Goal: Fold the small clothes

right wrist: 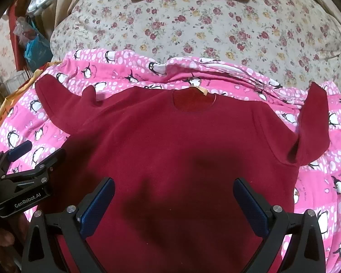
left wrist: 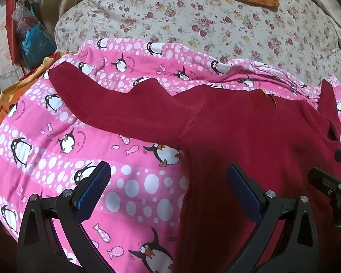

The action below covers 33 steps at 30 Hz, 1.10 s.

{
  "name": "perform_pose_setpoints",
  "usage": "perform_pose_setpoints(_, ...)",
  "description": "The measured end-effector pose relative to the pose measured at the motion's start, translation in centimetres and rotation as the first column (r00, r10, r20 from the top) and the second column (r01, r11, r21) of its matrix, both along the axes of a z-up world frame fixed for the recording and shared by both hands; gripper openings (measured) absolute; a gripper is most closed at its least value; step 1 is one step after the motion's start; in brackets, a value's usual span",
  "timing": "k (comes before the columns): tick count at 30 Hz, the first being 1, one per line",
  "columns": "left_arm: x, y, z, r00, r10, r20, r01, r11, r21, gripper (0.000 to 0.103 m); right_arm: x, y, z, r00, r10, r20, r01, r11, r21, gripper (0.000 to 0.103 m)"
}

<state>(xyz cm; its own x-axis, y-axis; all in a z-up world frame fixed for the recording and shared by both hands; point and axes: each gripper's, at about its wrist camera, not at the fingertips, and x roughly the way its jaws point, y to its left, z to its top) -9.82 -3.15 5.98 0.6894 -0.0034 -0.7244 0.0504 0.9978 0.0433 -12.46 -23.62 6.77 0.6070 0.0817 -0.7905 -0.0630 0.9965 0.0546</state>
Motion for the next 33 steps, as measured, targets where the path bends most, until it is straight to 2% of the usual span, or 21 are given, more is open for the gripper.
perform_pose_setpoints(4,-0.1,-0.1,-0.1,1.000,0.004,0.010,-0.004,1.000,0.019,0.102,0.1,0.0,-0.3,1.000,-0.002,-0.007,0.002,1.000,-0.001,0.103)
perform_pose_setpoints(10,0.3,0.3,-0.3,1.000,0.010,-0.014,-0.010,1.000,0.002,0.102,0.3,0.1,-0.5,1.000,0.004,-0.012,-0.005,1.000,-0.011,0.103)
perform_pose_setpoints(15,1.4,1.9,0.1,0.999,0.040,-0.034,-0.041,0.999,-0.027,0.102,0.7,0.5,-0.4,1.000,0.019,-0.010,-0.019,1.000,-0.009,0.103)
perform_pose_setpoints(20,3.4,4.0,0.9,0.996,0.088,-0.029,-0.088,0.996,0.010,0.102,1.2,1.2,-0.2,0.999,0.041,0.001,-0.041,0.999,-0.011,0.103)
perform_pose_setpoints(24,4.2,5.7,1.2,0.992,0.118,-0.035,-0.118,0.993,-0.015,0.102,1.6,1.6,-0.1,0.999,0.053,0.010,-0.053,0.999,-0.003,0.103)
perform_pose_setpoints(33,5.4,7.3,0.8,0.987,0.153,-0.047,-0.153,0.988,-0.007,0.102,2.4,2.3,-1.1,0.997,0.073,-0.017,-0.073,0.997,0.007,0.103)
